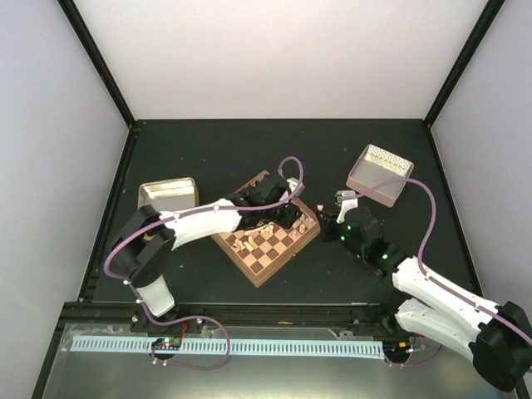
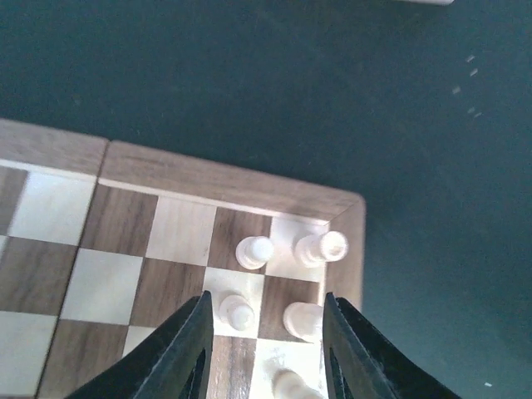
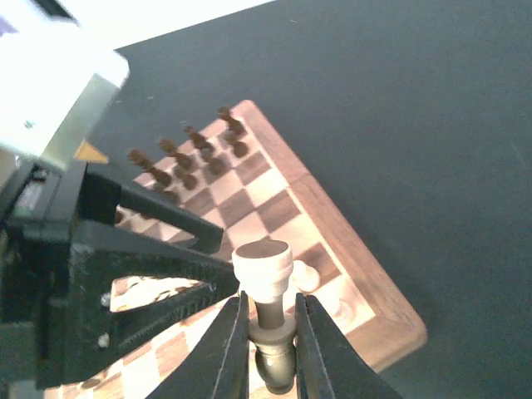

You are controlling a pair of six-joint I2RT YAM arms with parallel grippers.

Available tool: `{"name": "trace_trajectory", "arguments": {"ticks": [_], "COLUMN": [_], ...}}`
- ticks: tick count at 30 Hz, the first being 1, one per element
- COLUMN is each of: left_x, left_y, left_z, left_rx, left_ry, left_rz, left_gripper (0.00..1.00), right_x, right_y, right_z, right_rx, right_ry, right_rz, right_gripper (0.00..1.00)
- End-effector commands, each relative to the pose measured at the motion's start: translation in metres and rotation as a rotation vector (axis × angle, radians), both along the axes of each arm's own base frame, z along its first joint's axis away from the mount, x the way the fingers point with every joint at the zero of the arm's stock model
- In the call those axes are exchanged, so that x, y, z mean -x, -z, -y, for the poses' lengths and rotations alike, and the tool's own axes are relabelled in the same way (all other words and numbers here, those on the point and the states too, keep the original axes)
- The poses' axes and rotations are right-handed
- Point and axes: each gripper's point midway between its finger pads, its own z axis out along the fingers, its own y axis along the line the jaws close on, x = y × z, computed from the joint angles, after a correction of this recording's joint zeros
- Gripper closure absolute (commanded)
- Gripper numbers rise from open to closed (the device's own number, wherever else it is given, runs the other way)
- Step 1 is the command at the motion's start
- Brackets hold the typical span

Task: Set up the chess pieces on the board
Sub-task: Place the chess piece on the chessboard.

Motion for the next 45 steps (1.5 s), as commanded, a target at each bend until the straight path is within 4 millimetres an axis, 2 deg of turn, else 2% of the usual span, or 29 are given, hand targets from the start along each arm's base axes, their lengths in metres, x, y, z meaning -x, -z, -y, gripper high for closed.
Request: {"name": "trace_trajectory", "arguments": {"ticks": [1, 6, 11, 16, 21, 26, 30, 34, 38, 41, 45], "left_x": [0.002, 0.004, 0.013, 0.030, 0.046, 0.051, 0.047, 0.049, 0.052, 0.048, 0.036], "left_y": [-0.053, -0.101, -0.140, -0.167, -0.168, -0.154, -0.147, -0.142, -0.141, -0.140, -0.143], "left_z": [-0.011, -0.045, -0.077, -0.079, -0.068, -0.062, -0.063, -0.063, -0.062, -0.065, -0.076], "left_rx": [0.100, 0.209, 0.385, 0.577, 0.592, 0.609, 0.615, 0.623, 0.636, 0.631, 0.639], "left_ry": [-0.043, -0.173, -0.244, -0.135, 0.015, 0.059, 0.044, 0.046, 0.054, 0.036, -0.037], "left_rz": [0.065, 0.096, 0.054, 0.004, -0.107, -0.182, -0.193, -0.210, -0.227, -0.215, -0.178], "left_gripper": [0.60, 0.56, 0.45, 0.35, 0.35, 0.46, 0.71, 0.91, 0.98, 0.98, 0.98], "right_x": [0.010, 0.026, 0.032, 0.031, 0.030, 0.026, 0.022, 0.019, 0.013, 0.009, 0.007], "right_y": [-0.035, -0.075, -0.095, -0.101, -0.095, -0.089, -0.087, -0.086, -0.087, -0.085, -0.081], "right_z": [-0.026, -0.057, -0.084, -0.106, -0.125, -0.136, -0.140, -0.142, -0.142, -0.142, -0.139], "right_rx": [-0.037, -0.079, -0.085, -0.072, -0.052, -0.027, -0.024, -0.031, -0.046, -0.064, -0.105], "right_ry": [-0.199, -0.429, -0.592, -0.710, -0.804, -0.848, -0.849, -0.829, -0.792, -0.764, -0.719], "right_rz": [0.141, 0.298, 0.369, 0.374, 0.359, 0.340, 0.331, 0.318, 0.303, 0.281, 0.224], "right_gripper": [0.85, 0.85, 0.84, 0.84, 0.84, 0.84, 0.84, 0.84, 0.83, 0.71, 0.46]}}
